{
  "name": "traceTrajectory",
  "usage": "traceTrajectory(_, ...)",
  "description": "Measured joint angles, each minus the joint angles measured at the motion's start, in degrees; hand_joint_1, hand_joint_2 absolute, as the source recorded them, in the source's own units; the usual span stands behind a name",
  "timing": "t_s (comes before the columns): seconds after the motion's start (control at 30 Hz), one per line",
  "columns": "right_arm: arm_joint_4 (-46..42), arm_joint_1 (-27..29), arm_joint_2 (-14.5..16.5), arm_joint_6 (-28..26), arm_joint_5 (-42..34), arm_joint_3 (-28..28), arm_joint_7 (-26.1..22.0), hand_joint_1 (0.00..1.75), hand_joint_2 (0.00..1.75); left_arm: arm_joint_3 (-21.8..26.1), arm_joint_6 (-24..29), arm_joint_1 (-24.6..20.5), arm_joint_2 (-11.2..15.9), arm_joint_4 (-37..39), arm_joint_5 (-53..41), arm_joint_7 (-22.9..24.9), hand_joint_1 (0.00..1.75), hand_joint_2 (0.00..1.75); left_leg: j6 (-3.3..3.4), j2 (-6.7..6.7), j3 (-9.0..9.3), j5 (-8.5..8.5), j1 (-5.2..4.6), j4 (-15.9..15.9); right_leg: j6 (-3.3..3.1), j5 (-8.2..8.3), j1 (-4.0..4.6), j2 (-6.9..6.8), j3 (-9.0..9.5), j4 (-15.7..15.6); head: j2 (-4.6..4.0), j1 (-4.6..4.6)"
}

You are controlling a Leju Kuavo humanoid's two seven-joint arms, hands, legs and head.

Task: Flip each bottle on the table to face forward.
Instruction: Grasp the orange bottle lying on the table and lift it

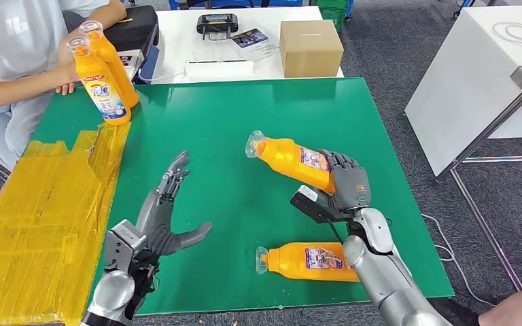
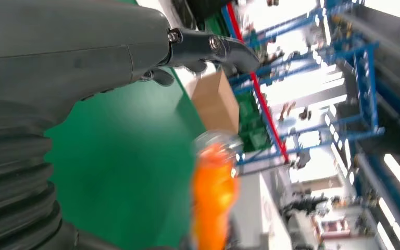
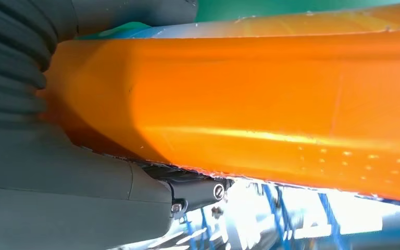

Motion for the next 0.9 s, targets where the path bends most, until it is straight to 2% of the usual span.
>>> traceTrajectory(0.13, -7.88, 3.98, 2.98, -3.09, -4.71, -3.25, -5.19, 1.75, 1.75, -1.99, 1.29, -1.9, 0.01, 2.54, 0.99, 1.12, 0.0, 1.75, 0.0, 0.01, -0.07, -0.01, 0.0, 0.0, 0.0, 0.0, 0.0, 0.0, -0.08, 0.0, 0.0, -0.01)
traceTrajectory(0.33, -14.49, 7.27, 5.84, -3.13, -9.52, -4.77, -9.02, 1.75, 1.75, -3.06, 1.63, -3.61, 0.01, 4.85, 1.73, 1.68, 0.0, 1.75, 0.0, 0.03, -0.07, 0.0, 0.0, -0.01, 0.0, 0.0, 0.0, 0.01, -0.09, 0.0, 0.0, 0.0)
traceTrajectory(0.57, -17.11, 8.64, 9.72, 5.3, -18.23, -3.33, -12.27, 1.75, 1.75, -3.81, 1.38, -5.63, 0.02, 6.56, 2.51, 2.26, 0.0, 1.75, 0.0, 0.05, -0.07, 0.0, 0.0, -0.01, 0.0, 0.0, 0.0, 0.02, -0.1, 0.0, 0.0, -0.01)
traceTrajectory(0.9, -14.41, 7.5, 13.54, 10.2, -20.48, 0.87, -13.13, 1.67, 1.75, -4.57, 1.0, -7.7, -0.01, 7.83, 2.93, 2.77, 0.0, 1.75, -0.01, 0.05, -0.15, 0.01, 0.0, -0.02, 0.0, 0.0, 0.0, 0.02, -0.14, 0.01, 0.0, 0.0)
